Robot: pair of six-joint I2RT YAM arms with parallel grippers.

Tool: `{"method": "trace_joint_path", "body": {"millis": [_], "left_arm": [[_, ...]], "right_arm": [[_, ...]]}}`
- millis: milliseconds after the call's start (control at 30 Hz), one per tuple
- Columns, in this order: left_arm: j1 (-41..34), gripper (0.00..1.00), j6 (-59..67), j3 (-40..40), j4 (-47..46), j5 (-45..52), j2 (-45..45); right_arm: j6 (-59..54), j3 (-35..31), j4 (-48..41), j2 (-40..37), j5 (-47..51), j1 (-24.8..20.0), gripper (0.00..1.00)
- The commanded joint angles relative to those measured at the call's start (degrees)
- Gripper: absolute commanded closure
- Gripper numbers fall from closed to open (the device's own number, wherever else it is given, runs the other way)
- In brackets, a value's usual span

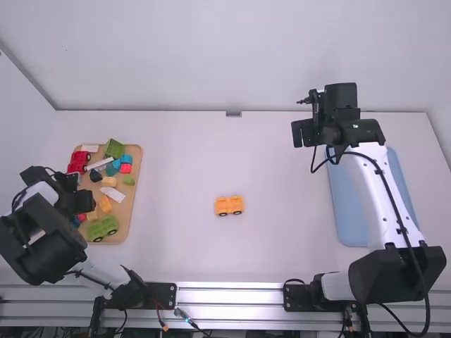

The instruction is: Assemble lego blocks to make yellow taxi

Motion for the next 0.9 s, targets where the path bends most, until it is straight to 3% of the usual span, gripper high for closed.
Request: {"method": "trace_joint_path", "body": {"millis": [0, 367, 867], "left_arm": [[-1.36, 0.34, 1.05, -2.49, 1.18, 0.26, 0.57], [-2.27, 0.41, -1.73, -6.47, 7.43, -2.51, 0.55], [-2.32, 0.41, -1.27, -7.76, 8.83, -2.75, 0.55]], "right_arm": [[0.11, 1.92, 0.15, 0.55, 0.09, 0.04, 0.01], [0.13, 1.92, 0.15, 0.55, 0.04, 0.07, 0.01], [0.13, 1.92, 0.13, 0.55, 0.04, 0.04, 0.01]]}}
